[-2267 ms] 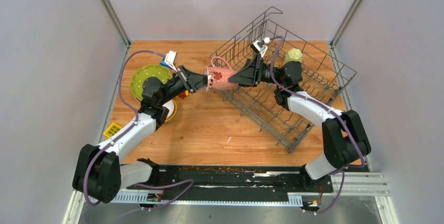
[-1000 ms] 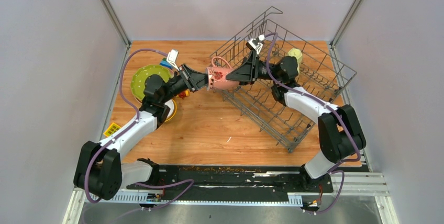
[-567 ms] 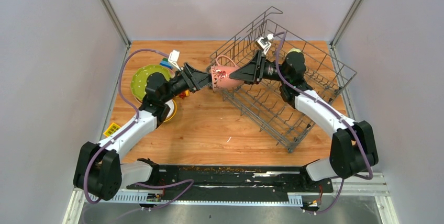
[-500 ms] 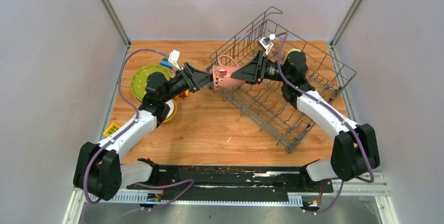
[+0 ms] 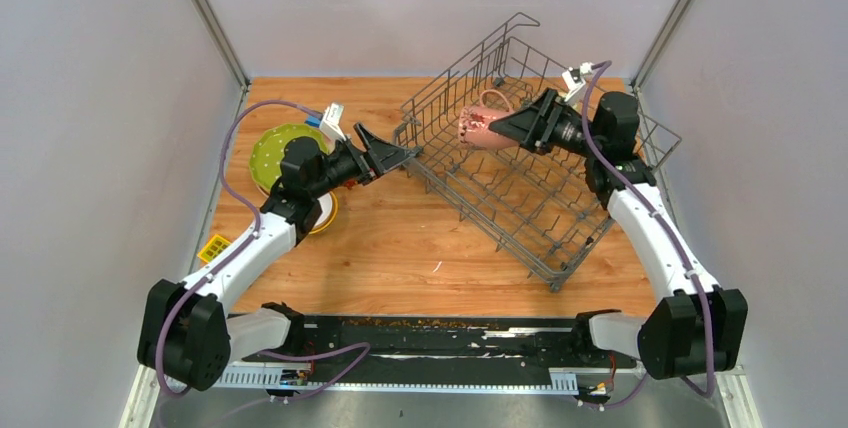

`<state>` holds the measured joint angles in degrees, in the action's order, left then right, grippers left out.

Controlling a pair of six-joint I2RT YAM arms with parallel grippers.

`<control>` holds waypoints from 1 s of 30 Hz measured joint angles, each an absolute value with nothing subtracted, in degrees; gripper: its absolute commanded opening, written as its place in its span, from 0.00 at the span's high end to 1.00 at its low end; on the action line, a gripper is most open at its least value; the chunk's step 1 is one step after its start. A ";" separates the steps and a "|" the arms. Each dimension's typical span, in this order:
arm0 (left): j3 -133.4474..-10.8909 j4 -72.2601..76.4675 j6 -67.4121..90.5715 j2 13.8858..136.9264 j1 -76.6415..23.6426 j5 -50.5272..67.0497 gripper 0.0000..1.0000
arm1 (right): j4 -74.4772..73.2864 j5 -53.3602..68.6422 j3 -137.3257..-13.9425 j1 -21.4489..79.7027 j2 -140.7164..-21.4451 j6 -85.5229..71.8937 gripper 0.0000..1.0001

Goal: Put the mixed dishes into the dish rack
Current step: Pick up the cup at the center of the board, then turn the cup upside down in the dish rack.

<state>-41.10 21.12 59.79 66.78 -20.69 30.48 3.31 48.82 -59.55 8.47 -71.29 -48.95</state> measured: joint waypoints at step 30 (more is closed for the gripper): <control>-44.01 -1.65 44.58 56.38 -20.51 24.91 0.00 | -39.09 -1.61 -83.68 -11.33 -84.40 -14.41 0.92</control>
<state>-44.01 -1.65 44.58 56.38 -20.51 24.91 -39.09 -1.61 -83.68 -11.33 -84.40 -14.41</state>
